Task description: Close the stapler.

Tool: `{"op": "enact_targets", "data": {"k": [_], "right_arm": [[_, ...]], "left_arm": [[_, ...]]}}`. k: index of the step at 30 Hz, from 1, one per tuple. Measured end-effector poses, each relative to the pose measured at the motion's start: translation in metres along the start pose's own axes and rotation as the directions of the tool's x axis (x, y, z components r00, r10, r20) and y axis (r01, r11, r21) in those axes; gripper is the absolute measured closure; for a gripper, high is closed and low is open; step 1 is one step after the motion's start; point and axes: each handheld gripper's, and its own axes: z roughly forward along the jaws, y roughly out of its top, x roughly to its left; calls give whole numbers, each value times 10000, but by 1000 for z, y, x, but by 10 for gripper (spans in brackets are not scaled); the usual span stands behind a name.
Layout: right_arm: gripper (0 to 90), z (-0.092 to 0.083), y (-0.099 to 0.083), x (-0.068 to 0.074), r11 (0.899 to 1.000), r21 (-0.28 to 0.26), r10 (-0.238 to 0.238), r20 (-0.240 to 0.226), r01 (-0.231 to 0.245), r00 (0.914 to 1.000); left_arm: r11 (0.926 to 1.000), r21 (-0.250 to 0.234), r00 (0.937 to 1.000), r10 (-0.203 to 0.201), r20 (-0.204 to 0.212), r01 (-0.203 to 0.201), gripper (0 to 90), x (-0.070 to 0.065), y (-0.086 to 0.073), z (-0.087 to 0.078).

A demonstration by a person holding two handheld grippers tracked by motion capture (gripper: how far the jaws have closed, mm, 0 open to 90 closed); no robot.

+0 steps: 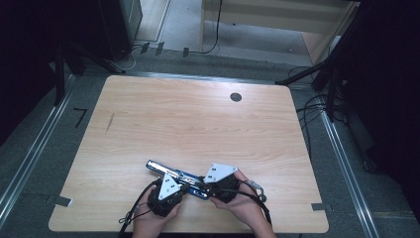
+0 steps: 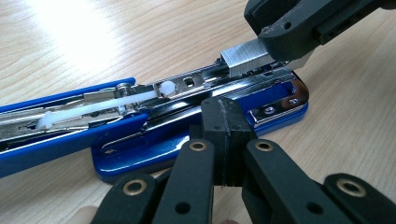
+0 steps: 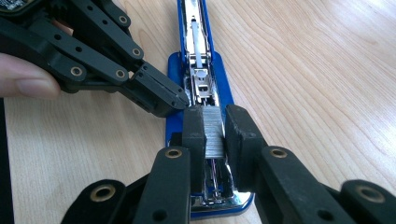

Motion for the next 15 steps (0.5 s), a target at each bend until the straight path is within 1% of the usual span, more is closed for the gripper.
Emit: {"op": "enact_targets", "data": {"k": [15], "right_arm": [[797,1,-1,-1,10000,67,9,-75,-9,10000]], "left_arm": [[10000,19,10000,16,1,-16,900,0,0,0]]}}
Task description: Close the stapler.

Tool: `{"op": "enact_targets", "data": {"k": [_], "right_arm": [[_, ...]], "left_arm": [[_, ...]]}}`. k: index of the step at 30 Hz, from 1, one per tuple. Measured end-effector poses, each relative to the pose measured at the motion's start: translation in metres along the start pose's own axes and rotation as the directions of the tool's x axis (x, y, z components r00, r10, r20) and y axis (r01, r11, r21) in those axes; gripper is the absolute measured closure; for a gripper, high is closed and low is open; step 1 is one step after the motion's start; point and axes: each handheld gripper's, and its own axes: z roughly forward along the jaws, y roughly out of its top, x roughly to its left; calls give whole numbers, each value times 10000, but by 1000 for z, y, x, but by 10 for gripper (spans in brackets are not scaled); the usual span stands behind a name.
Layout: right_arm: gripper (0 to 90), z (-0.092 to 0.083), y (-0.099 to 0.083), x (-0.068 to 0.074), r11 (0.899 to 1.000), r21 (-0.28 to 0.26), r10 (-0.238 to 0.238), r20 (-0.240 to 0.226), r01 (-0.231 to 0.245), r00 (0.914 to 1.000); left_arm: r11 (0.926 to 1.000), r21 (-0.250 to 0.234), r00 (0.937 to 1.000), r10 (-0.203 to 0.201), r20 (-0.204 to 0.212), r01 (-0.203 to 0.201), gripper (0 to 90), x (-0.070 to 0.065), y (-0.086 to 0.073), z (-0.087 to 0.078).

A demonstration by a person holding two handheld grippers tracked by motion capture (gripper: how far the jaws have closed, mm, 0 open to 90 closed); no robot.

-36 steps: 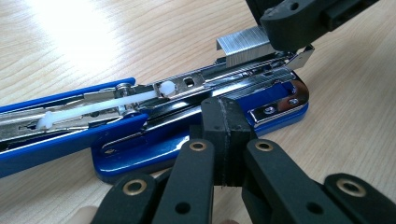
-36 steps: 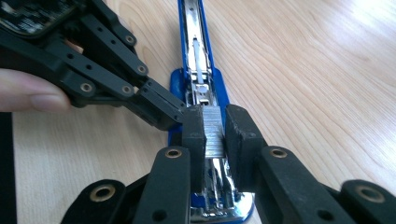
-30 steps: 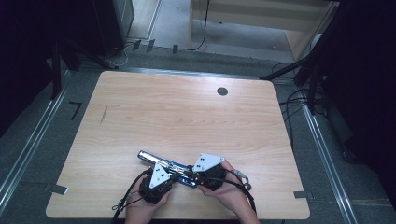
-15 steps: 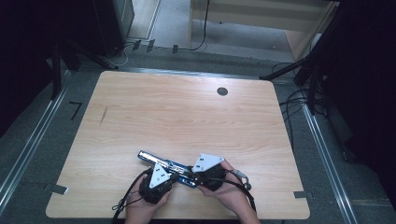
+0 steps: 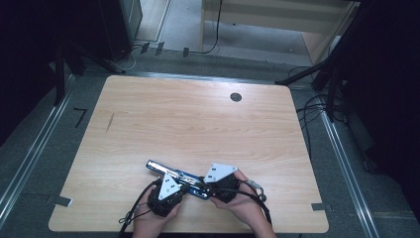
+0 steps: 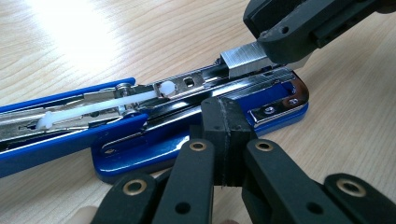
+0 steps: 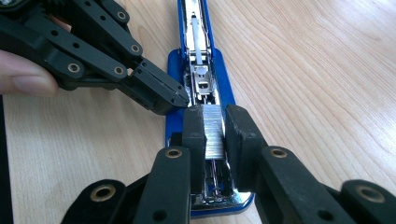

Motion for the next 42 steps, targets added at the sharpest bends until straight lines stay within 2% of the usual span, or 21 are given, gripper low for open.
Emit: {"op": "enact_targets", "data": {"k": [15,33,34,42], "right_arm": [[797,1,-2,-3,9999,111,113,-57,-112,9999],[796,5,-3,-4,9998,-31,217,-83,-217,9997],[797,4,-3,-3,9999,-98,114,-49,-115,9999],[797,-2,0,-3,9997,-165,192,-152,-194,9997]], "left_arm": [[10000,2,10000,1,-1,-1,900,0,0,0],[10000,12,10000,13,4,-13,900,0,0,0],[10000,11,10000,11,6,-11,900,0,0,0],[10000,-18,10000,-14,-3,14,900,0,0,0]]}}
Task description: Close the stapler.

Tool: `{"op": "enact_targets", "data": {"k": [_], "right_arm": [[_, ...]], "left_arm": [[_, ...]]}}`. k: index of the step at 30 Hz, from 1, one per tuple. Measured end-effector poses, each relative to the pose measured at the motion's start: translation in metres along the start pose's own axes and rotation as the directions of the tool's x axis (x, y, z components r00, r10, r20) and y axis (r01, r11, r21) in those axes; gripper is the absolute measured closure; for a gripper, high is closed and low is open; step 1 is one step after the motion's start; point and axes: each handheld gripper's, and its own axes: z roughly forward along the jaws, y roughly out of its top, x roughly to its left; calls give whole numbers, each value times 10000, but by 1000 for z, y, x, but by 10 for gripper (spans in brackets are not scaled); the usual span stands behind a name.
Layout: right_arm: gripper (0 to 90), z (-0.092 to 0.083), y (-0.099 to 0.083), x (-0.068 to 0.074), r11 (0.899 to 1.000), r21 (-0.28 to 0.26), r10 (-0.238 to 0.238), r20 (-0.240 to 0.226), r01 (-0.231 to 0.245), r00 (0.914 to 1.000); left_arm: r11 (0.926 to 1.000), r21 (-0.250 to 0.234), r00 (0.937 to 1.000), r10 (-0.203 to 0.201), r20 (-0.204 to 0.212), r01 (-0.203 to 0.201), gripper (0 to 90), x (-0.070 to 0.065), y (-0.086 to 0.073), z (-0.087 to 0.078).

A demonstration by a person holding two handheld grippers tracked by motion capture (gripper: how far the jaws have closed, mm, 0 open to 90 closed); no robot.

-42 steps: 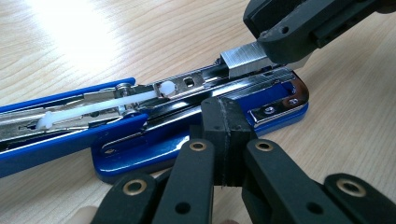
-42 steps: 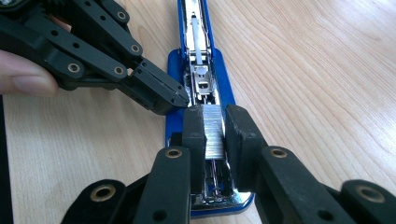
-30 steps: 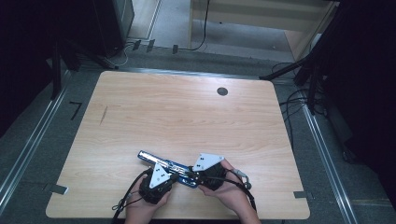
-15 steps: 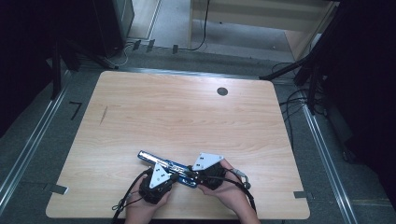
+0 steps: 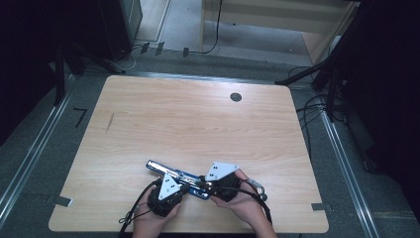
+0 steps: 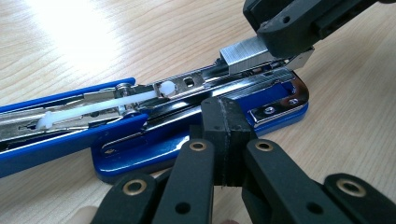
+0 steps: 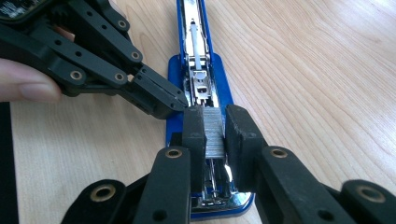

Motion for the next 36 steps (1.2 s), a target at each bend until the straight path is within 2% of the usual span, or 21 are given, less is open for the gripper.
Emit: {"op": "enact_targets", "data": {"k": [13,23,29,32,36], "right_arm": [[797,2,-1,-1,9998,129,178,-15,-178,9998],[797,4,-1,0,9996,246,105,78,-107,9999],[794,6,-2,0,9997,194,121,53,-122,9999],[773,5,-2,0,9996,111,257,-135,-255,9996],[786,3,-2,-1,9994,-16,334,-51,-334,9994]], "left_arm": [[10000,16,10000,10,7,-10,900,0,0,0],[10000,14,10000,6,11,-6,900,0,0,0],[10000,14,10000,4,13,-4,900,0,0,0],[10000,10,10000,-1,14,1,900,0,0,0],[10000,14,10000,5,10,-5,900,0,0,0]]}}
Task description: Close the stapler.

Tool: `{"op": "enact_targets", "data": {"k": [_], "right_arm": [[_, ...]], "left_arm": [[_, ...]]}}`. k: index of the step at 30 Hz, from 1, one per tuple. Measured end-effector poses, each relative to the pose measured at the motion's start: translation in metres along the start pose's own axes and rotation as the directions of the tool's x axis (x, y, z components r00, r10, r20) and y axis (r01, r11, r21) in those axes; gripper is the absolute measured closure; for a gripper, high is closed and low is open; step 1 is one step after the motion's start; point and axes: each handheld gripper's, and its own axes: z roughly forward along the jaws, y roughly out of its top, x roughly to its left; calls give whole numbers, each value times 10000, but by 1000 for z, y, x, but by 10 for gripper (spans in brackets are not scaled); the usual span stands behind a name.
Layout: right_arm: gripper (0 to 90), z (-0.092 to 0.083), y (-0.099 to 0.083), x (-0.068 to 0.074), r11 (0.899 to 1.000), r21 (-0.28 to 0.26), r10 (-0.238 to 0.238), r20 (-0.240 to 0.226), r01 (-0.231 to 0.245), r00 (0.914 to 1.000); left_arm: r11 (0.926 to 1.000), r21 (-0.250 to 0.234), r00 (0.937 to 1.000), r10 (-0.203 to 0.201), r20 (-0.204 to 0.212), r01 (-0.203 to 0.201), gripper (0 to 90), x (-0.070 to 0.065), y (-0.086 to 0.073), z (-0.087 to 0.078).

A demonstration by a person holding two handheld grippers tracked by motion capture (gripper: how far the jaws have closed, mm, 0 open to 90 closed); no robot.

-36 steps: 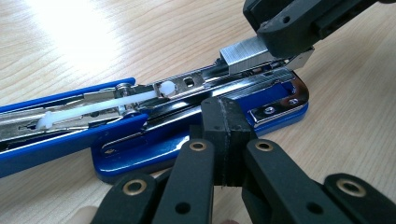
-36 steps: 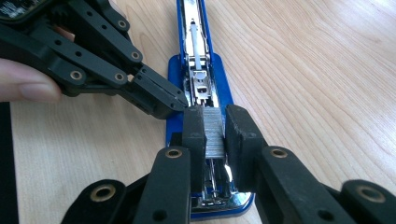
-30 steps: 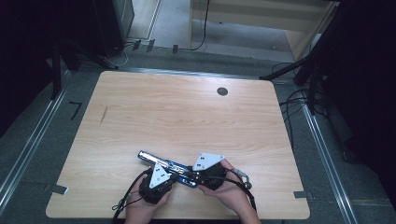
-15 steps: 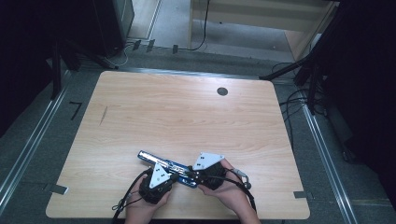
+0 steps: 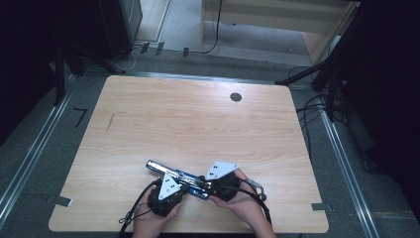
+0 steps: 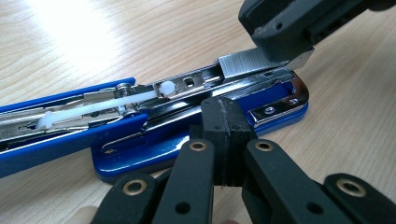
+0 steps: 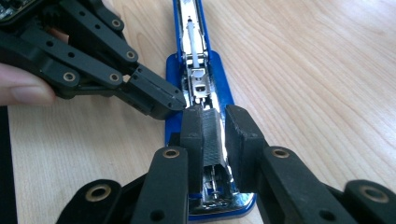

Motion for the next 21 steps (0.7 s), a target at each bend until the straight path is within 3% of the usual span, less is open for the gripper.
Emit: {"op": "enact_targets", "data": {"k": [10,13,21], "right_arm": [[780,3,-3,-1,9998,220,-15,-11,15,10000],[783,4,-5,-2,9995,329,-10,173,4,9999],[797,5,-6,-3,10000,9,71,52,-71,10000]], "left_arm": [[10000,22,10000,37,-8,-37,900,0,0,0],[10000,23,10000,37,-7,-37,900,0,0,0],[10000,20,10000,23,1,-23,900,0,0,0]]}}
